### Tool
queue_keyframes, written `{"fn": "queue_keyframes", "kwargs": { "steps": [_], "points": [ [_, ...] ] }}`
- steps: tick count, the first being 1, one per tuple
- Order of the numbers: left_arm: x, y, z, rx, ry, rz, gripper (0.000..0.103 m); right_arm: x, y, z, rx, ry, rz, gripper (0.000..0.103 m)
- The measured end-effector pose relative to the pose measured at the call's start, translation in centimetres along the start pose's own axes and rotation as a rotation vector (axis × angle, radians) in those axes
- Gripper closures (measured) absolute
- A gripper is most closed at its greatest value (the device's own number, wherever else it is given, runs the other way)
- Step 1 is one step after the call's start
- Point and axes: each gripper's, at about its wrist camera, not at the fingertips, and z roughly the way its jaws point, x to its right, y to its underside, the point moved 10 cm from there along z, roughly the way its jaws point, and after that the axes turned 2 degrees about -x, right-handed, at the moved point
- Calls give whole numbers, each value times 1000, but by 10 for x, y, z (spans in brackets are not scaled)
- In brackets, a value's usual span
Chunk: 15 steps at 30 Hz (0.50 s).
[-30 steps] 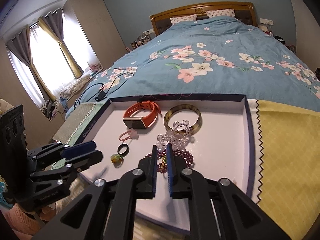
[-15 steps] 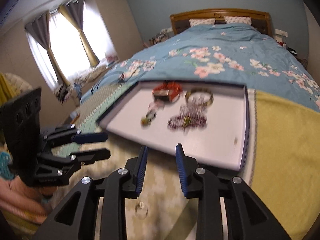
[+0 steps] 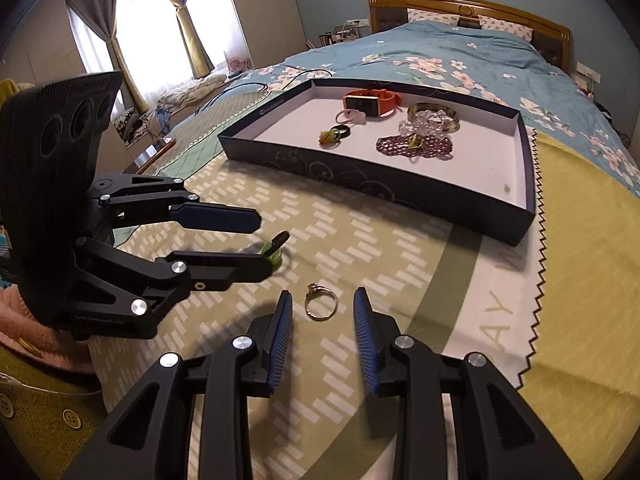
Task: Organize jewelry
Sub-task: 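Grasp the green ring on black cord with the left tool while the right tool grasps the gold stone ring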
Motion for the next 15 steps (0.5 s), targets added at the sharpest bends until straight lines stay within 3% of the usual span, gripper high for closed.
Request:
{"fn": "queue_keyframes", "kwargs": {
  "steps": [8,11,13,15],
  "points": [
    [-5,0,12,-38,-14,-27,75,-4,-1,4,-5,43,-37,73],
    [-7,1,13,-41,-17,-37,80,-4,-1,4,-6,61,-46,76],
    [-9,1,14,-41,-23,-46,85,-3,-1,4,-6,65,-48,86],
    [-11,1,14,-41,-23,-58,87,-3,-1,4,-7,65,-49,87]
  ]
}}
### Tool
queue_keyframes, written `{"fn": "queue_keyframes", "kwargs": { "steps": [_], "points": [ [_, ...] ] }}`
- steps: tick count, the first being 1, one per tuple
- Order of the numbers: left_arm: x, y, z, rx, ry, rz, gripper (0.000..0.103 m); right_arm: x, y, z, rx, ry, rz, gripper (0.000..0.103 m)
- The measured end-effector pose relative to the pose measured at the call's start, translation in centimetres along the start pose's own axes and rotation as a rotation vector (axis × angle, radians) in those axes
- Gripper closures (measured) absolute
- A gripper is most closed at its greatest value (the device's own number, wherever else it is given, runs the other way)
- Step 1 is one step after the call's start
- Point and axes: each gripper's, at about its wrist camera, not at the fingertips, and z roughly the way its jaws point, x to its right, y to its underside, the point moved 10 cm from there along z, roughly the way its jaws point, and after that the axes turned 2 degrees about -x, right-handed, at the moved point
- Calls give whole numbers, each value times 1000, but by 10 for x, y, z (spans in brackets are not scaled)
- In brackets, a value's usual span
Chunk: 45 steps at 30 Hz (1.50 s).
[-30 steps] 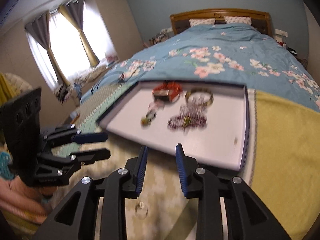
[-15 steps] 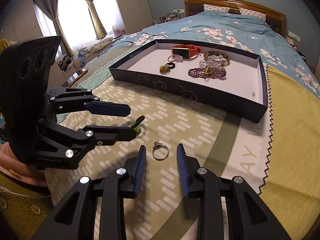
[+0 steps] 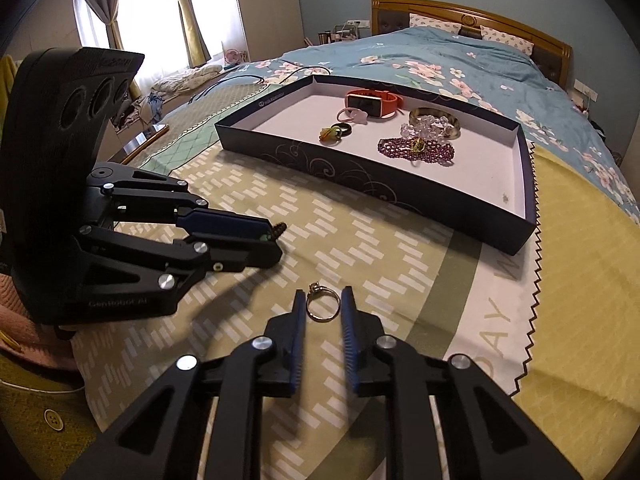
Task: Organize jewelry
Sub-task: 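Grasp the green ring on black cord with the left tool while the right tool grasps the gold stone ring, then carry the green cord ring and gold stone ring over the box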
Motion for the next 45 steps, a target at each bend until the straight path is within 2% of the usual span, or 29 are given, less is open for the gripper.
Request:
{"fn": "queue_keyframes", "kwargs": {
  "steps": [21,45],
  "points": [
    [-20,-3,-21,51,-29,-70,87,4,-16,-9,75,-38,81,88],
    [-29,-13,-43,105,-52,-91,87,14,-33,-20,156,-66,147,88]
  ]
}}
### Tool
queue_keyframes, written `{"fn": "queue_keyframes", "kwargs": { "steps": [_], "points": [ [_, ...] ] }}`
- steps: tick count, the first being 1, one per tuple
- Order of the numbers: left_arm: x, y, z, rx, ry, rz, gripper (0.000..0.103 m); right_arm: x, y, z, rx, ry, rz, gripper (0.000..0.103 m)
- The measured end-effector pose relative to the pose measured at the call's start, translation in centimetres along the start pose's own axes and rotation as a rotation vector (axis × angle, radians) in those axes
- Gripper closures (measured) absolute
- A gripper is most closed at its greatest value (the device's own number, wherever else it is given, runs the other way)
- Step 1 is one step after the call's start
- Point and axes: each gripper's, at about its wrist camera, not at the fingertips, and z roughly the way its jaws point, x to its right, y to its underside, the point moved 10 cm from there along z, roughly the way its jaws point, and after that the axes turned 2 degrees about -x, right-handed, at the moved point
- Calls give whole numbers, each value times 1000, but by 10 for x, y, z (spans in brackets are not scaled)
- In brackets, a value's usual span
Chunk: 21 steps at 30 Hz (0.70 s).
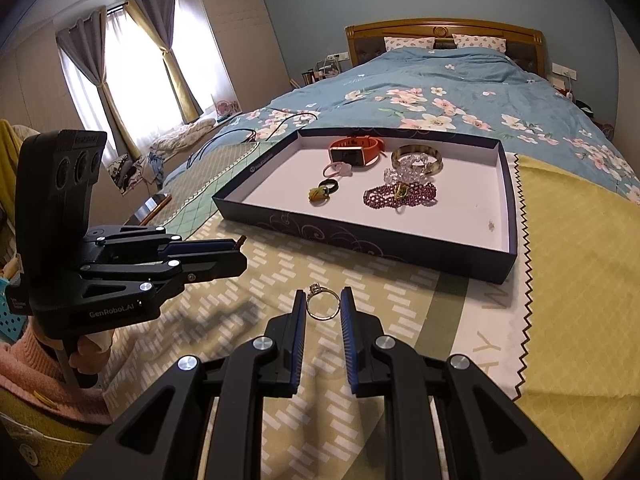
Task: Organize jewelry
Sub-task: 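Carry the green cord ring and gold stone ring over the box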
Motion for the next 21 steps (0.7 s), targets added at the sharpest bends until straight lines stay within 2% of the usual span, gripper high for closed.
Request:
{"fn": "queue_keyframes", "kwargs": {
  "steps": [21],
  "points": [
    [-6,-16,-13,51,-18,-10,87,0,-25,-3,57,-15,12,88]
  ]
}}
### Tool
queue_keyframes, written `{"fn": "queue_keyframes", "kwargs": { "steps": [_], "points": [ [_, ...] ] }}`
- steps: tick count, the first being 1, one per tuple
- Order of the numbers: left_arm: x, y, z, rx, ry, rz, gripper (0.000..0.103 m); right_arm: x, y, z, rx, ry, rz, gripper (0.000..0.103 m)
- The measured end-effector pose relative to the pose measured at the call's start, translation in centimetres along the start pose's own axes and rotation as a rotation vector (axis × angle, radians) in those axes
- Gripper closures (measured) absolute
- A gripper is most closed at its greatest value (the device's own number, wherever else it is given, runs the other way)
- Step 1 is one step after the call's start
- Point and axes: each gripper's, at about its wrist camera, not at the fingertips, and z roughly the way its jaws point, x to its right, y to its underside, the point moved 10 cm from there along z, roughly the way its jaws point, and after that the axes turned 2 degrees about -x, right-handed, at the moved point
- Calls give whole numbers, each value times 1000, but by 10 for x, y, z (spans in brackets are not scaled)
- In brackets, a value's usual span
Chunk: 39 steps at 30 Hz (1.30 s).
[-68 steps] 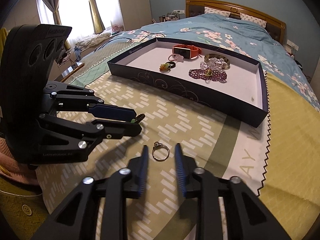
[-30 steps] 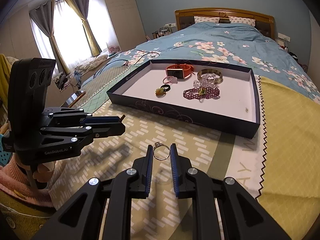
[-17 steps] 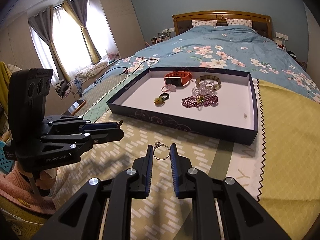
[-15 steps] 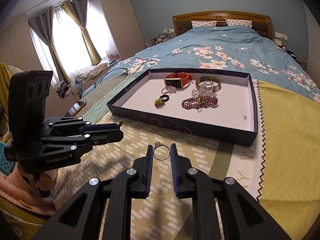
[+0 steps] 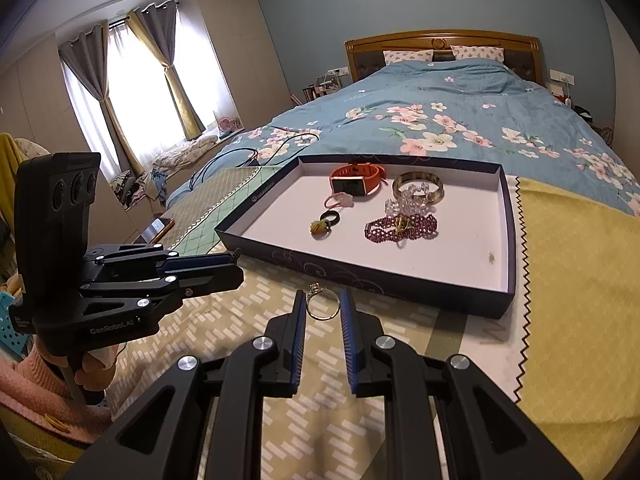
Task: Organize jewelry
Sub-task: 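Carry the green cord ring and gold stone ring over the box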
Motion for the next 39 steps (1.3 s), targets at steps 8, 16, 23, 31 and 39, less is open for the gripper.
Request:
{"fn": "queue_keyframes", "kwargs": {
  "steps": [8,16,23,31,39],
  "points": [
    [-5,-8,-4,20,-13,-5,87,2,-12,-1,23,5,-3,88],
    [-8,-19,-6,40,-26,2,87,6,-21,0,38,6,-2,88],
    [-8,-25,-6,48,-35,5,87,9,-29,-1,50,8,0,88],
    [-10,-35,-4,59,-44,8,87,14,-35,0,60,9,8,88],
    [-12,-40,-2,63,-52,10,87,18,-42,3,69,11,11,88]
  ]
}}
